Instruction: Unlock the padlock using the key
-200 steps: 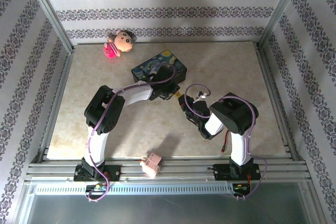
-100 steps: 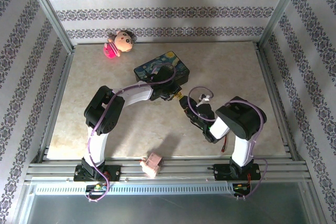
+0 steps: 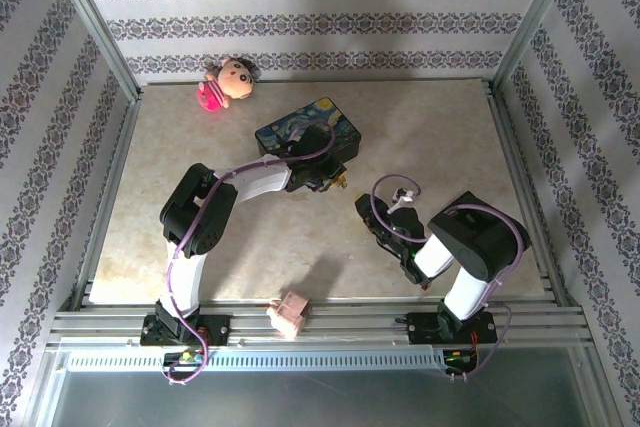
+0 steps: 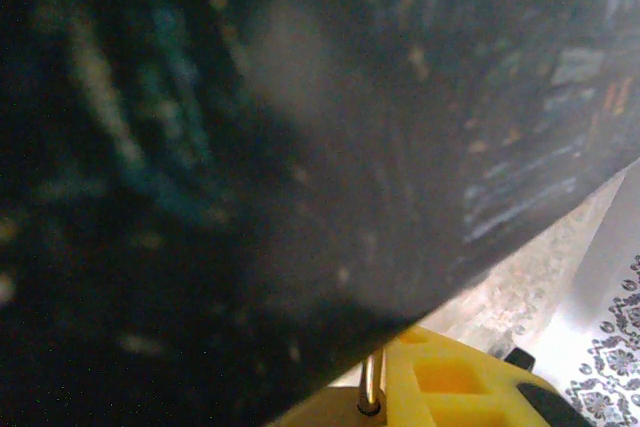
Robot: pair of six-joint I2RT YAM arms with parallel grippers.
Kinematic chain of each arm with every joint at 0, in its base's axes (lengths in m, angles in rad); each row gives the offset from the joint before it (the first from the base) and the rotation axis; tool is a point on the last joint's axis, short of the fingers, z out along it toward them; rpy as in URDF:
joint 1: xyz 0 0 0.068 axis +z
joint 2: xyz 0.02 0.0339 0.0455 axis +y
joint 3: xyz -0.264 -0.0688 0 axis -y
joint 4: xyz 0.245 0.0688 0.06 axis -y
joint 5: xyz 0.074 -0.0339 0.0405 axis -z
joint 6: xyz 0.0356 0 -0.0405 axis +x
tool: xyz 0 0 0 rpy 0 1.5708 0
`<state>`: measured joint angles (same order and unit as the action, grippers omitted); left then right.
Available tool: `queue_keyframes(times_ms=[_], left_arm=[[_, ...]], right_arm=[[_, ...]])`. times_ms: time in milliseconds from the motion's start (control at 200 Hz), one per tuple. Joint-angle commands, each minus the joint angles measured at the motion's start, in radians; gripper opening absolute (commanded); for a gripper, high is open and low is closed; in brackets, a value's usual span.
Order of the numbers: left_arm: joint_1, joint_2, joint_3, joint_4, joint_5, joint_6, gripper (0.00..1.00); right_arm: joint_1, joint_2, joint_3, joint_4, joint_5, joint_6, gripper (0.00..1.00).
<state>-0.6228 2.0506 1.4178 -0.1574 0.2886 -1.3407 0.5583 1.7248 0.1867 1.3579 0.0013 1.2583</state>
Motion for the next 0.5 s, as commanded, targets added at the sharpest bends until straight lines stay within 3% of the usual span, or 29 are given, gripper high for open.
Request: queue_keyframes(times_ms=[0, 495], left_arm=[[-0.035, 0.033, -0.044, -0.100, 0.163, -0.080, 0.17], [-0.035, 0.028, -0.044, -0.100, 0.171, -0.072, 0.17]], right_arm=[[0.000, -0.009, 0.044, 0.007, -0.045, -0.044, 0.38], [-0.023, 0.123, 0.151, 0.027, -0.122, -0.026, 0.24]])
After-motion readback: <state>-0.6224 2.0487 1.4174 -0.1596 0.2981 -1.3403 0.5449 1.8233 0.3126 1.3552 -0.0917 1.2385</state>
